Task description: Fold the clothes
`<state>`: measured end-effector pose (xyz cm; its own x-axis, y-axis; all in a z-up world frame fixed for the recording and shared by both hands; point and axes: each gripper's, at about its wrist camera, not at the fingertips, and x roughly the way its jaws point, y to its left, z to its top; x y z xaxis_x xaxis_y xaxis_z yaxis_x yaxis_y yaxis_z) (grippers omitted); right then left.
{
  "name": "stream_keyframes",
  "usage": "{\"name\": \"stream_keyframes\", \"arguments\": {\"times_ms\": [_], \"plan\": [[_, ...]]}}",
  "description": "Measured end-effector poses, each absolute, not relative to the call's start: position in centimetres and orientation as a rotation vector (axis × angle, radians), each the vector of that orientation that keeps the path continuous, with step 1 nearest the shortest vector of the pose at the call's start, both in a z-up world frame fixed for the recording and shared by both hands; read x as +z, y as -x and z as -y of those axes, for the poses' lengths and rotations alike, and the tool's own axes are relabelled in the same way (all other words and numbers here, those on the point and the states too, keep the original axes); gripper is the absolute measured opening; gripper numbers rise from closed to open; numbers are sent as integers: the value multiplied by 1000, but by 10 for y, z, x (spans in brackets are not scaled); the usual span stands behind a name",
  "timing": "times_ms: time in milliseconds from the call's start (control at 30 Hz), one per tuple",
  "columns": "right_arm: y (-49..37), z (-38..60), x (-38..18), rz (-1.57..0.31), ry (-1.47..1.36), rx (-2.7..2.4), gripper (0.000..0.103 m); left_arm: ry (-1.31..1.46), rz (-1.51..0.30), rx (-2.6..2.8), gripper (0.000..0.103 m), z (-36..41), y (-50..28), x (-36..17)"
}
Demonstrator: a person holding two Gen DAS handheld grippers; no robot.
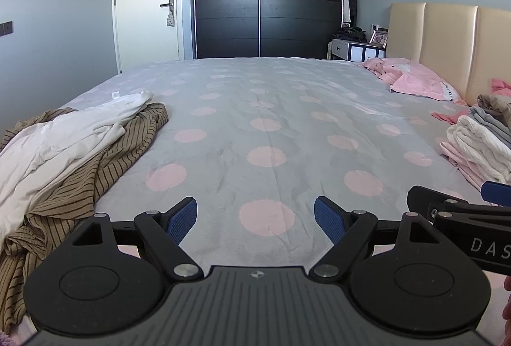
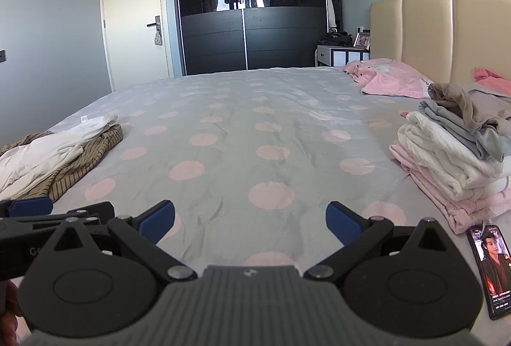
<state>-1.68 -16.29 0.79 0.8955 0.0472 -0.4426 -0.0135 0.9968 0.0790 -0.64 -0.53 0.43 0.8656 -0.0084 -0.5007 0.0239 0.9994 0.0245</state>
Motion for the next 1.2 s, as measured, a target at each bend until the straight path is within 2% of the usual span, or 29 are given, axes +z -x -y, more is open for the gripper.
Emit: {"name": "stream_keyframes", "arguments": {"times_ms": [1200], "plan": [[26,145,19,-474,-32,68,102,-74,-548,4,81,-16,22,16]]}}
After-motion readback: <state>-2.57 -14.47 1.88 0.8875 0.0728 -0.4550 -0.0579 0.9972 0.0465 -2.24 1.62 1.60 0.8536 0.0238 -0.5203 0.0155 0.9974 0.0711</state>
